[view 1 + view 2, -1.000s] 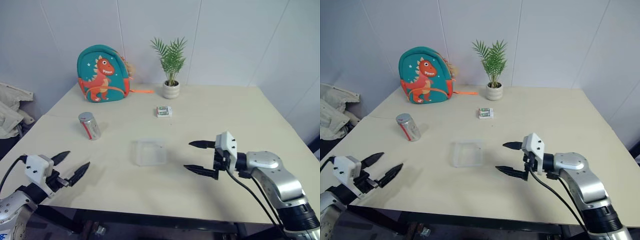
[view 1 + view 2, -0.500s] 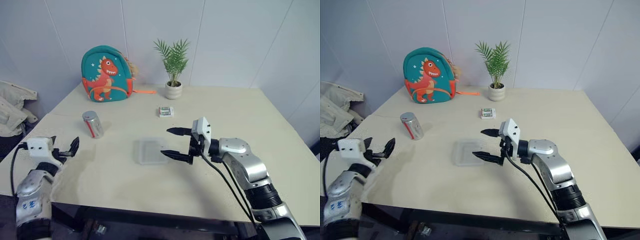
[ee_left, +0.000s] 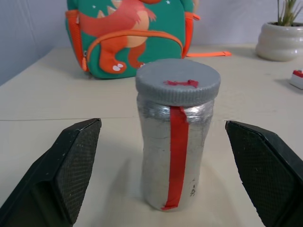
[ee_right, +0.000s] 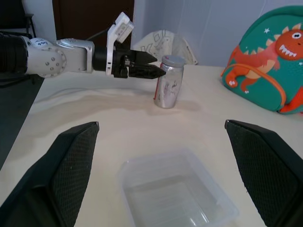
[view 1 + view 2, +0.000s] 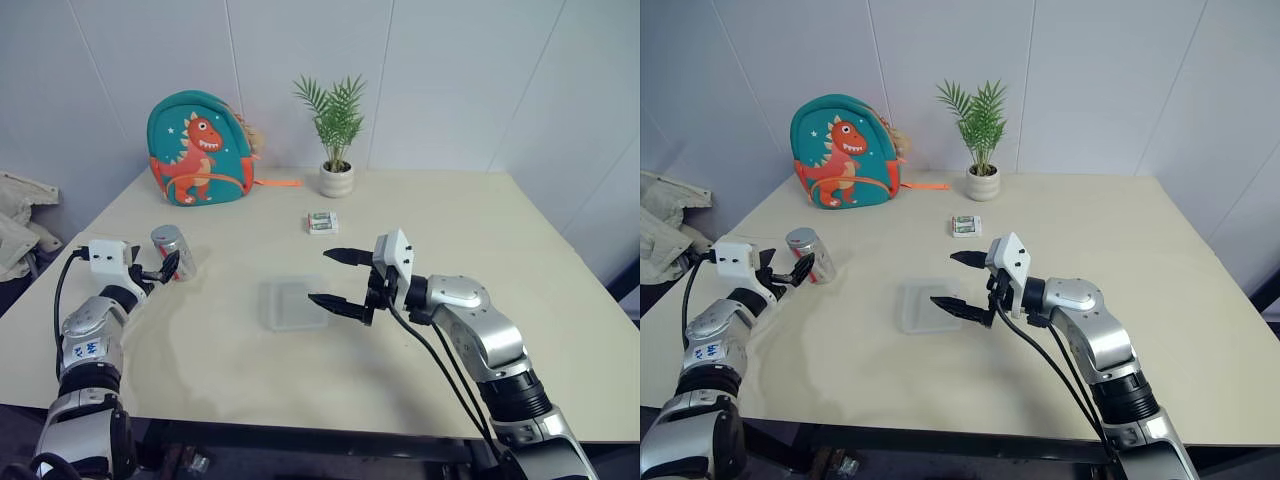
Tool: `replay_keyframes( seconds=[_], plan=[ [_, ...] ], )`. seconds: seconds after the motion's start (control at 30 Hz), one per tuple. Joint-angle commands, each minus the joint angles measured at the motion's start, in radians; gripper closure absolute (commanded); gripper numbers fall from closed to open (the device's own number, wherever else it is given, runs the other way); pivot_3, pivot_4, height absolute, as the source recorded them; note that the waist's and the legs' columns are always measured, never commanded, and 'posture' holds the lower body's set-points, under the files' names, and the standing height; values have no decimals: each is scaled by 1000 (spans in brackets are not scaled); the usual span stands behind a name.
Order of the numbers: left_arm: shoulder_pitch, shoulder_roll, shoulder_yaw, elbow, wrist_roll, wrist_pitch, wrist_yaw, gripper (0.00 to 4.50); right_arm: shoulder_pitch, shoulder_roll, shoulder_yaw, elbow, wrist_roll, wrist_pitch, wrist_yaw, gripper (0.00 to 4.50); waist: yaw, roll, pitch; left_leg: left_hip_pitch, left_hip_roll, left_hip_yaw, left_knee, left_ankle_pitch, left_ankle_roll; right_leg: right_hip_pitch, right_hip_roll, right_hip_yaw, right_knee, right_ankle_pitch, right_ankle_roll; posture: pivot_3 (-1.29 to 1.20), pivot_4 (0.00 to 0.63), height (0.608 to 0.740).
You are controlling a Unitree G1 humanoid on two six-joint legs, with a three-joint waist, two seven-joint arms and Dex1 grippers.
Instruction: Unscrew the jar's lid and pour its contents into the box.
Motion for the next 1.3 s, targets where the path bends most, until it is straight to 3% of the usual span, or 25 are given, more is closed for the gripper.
replay_keyframes(
  seconds=[0.03, 0.53, 0.63, 0.87, 1.07, 1.23, 1.3],
  plan=[
    [-67, 22, -14, 83, 20, -28, -19, 18, 5, -13, -28, -53, 18, 8, -15, 0, 0, 0, 0, 0, 0, 0, 0, 0, 0, 0, 0, 0, 0, 0, 0, 0, 150, 740],
    [-173, 37, -61, 221, 106, -62, 41, 18, 39, -27, -49, -104, 27, 34, -58, 0, -1, 0, 0, 0, 0, 0, 0, 0, 0, 0, 0, 0, 1, 0, 0, 0, 150, 740],
    [-173, 44, -62, 230, 119, -59, 56, 574, 43, -28, -50, -107, 29, 37, -66, 0, -2, 0, 0, 0, 0, 0, 0, 0, 0, 0, 0, 0, 1, 0, 0, 0, 150, 740],
    [-175, 53, -63, 241, 137, -62, 81, 2610, 65, -28, -53, -132, 36, 45, -89, 0, 0, 0, 0, 0, 0, 0, 0, 0, 0, 0, 0, 0, 1, 0, 0, 0, 150, 740],
    [-186, 44, -42, 229, 107, -77, 20, 2625, 77, -29, -54, -138, 37, 45, -98, 0, -1, 0, 0, 0, 0, 0, 0, 0, 0, 0, 0, 0, 1, 0, 0, 0, 150, 740],
    [-162, 28, -19, 150, 40, -95, -176, 2625, 73, -27, -47, -141, 39, 49, -93, 0, -1, 0, 0, 0, 0, 1, 0, 0, 0, 0, 0, 0, 0, 0, 0, 0, 150, 740],
    [-96, 23, -28, 19, -13, -62, -340, 2625, 72, -31, -43, -148, 45, 58, -83, 0, -3, 0, 0, 0, 0, 0, 0, 0, 0, 0, 0, 0, 0, 0, 0, 0, 150, 740]
  ],
)
